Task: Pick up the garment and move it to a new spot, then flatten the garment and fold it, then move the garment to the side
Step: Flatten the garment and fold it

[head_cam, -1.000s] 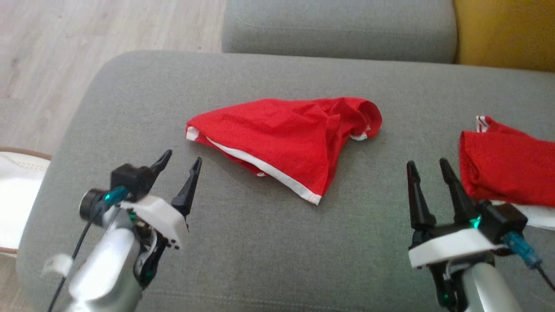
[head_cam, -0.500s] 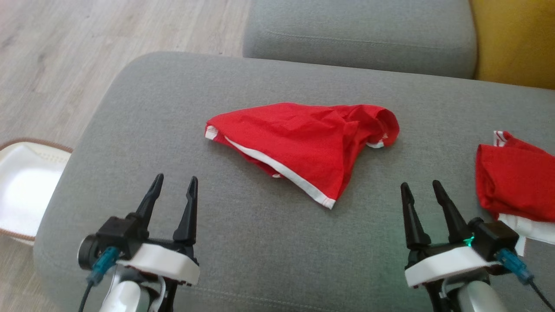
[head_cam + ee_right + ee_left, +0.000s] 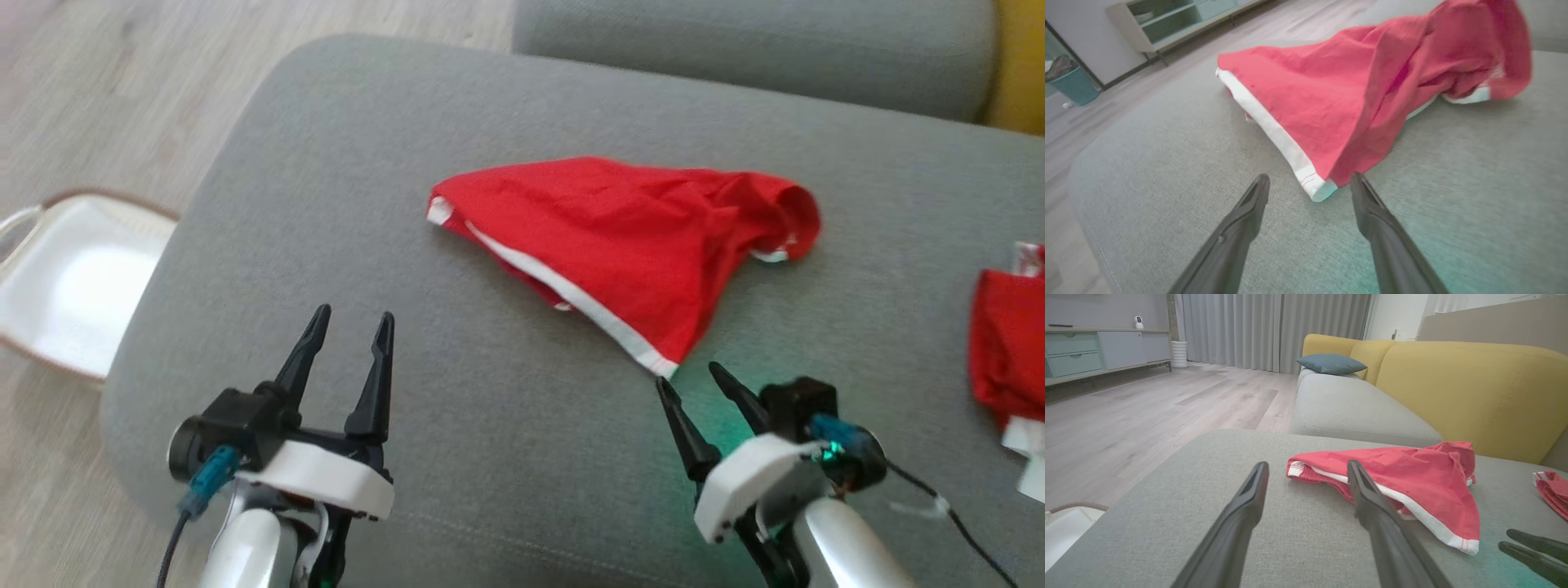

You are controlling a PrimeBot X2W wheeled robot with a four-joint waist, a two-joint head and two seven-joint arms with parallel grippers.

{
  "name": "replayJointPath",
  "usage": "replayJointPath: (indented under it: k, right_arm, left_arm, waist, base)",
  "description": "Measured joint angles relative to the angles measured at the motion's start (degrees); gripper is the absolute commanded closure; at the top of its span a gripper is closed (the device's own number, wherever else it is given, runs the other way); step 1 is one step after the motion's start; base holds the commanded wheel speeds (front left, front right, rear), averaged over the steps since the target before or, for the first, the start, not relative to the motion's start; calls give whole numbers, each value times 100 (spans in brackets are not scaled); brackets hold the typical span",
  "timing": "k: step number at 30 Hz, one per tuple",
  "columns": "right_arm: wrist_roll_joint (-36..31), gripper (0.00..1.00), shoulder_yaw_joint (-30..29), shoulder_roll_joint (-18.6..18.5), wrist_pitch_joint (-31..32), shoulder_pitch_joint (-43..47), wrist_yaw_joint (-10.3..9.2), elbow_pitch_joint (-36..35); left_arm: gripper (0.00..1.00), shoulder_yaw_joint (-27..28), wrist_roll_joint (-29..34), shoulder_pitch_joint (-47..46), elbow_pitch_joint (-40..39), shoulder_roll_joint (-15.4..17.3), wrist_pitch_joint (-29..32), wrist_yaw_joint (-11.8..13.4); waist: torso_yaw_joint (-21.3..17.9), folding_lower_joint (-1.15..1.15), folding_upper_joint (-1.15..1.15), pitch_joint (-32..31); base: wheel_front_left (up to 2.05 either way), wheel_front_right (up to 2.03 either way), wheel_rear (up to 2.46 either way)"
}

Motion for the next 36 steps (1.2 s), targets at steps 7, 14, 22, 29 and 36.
replayJointPath:
  k: [7,14,22,29,36]
  right_arm:
    - [-49,0,-65,-5,109,-460,1,782]
    - [-43,0,-129,-8,-203,-795,0,1300]
    - [7,5,46,-10,-510,-1043,1,1651]
    - [159,100,83,-13,-776,-1117,0,1891]
    - [215,100,-92,-11,-1010,-1099,1,1961]
  left_arm:
    - [0,132,34,-83,175,-100,0,-103]
    - [0,138,43,-112,225,-132,0,-154]
    - [0,156,51,-197,280,-156,0,-198]
    - [0,157,51,-197,360,-160,0,-196]
    - [0,207,119,-196,397,-162,0,-197]
  waist:
    - [361,0,0,271]
    - [597,0,0,426]
    - [581,0,0,483]
    - [387,0,0,415]
    - [107,0,0,290]
  base:
    - [0,0,0]
    - [0,0,0]
    - [0,0,0]
    - [0,0,0]
    - [0,0,0]
